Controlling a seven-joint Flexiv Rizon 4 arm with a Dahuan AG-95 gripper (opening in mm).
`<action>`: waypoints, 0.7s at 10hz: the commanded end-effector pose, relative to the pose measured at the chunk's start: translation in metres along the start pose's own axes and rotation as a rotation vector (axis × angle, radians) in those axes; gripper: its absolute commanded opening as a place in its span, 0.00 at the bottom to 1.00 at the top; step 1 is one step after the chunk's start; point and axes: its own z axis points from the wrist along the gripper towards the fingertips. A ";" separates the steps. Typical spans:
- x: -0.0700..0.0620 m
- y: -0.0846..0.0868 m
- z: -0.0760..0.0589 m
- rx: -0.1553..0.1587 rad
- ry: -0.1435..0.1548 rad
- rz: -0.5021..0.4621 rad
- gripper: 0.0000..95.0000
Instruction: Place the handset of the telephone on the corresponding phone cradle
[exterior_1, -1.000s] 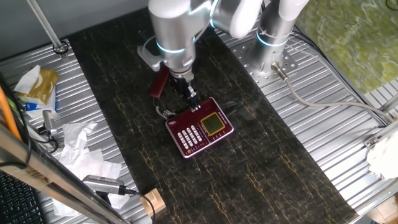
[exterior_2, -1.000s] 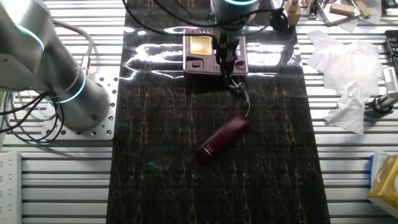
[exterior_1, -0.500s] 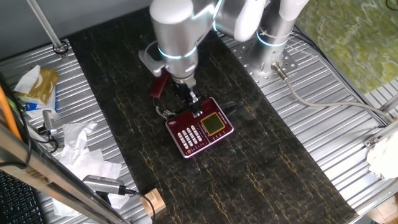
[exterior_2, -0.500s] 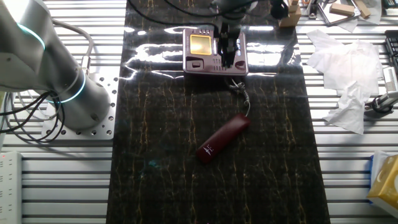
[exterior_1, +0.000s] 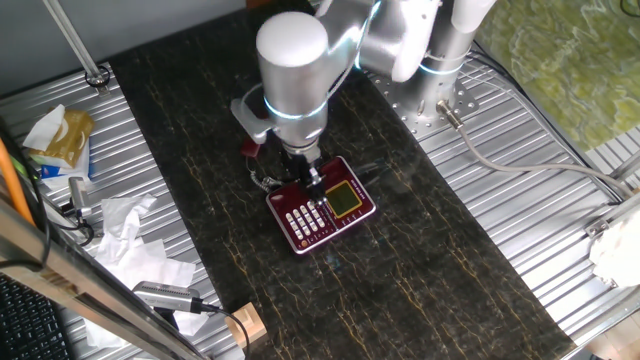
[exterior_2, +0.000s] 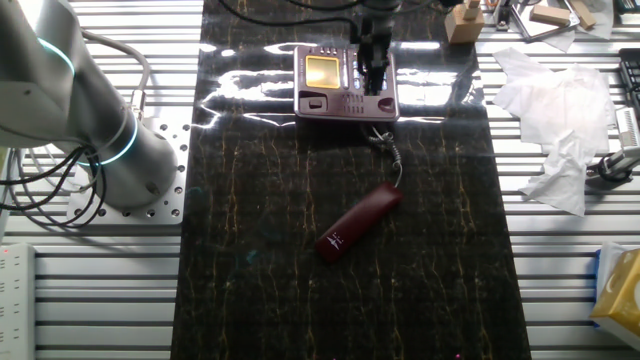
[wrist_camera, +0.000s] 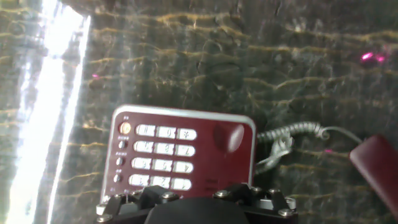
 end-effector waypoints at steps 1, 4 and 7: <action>-0.020 0.002 -0.006 -0.001 -0.001 0.007 0.80; -0.043 0.003 -0.011 -0.002 -0.004 0.004 0.60; -0.071 -0.005 -0.012 -0.004 -0.006 -0.027 0.60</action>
